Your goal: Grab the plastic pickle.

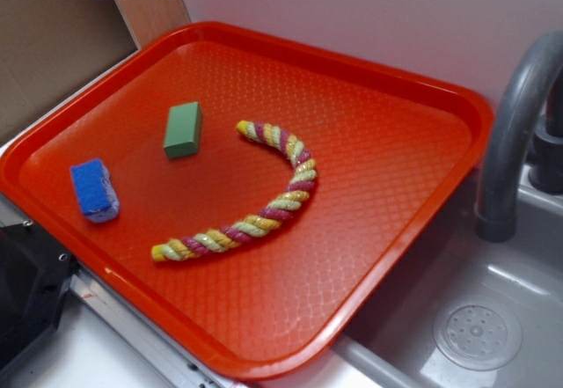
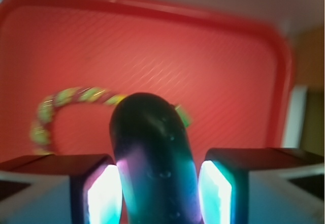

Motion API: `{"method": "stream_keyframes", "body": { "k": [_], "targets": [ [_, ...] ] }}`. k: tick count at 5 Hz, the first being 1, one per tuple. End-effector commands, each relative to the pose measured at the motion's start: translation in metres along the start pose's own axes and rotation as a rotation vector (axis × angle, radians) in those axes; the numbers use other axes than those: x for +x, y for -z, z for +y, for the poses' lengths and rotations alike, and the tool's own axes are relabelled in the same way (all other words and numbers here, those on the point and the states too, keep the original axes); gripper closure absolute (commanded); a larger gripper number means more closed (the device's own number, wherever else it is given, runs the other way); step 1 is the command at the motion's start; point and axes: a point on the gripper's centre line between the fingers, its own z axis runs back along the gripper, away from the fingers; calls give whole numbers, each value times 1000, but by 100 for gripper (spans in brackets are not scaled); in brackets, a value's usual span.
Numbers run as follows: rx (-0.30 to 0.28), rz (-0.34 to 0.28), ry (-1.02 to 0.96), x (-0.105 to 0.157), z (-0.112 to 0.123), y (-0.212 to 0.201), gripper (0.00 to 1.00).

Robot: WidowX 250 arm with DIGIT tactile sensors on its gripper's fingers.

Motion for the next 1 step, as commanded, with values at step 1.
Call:
{"method": "stream_keyframes", "body": {
  "k": [1],
  "targets": [
    [-19, -100, 12, 3, -3, -12, 100]
  ]
}}
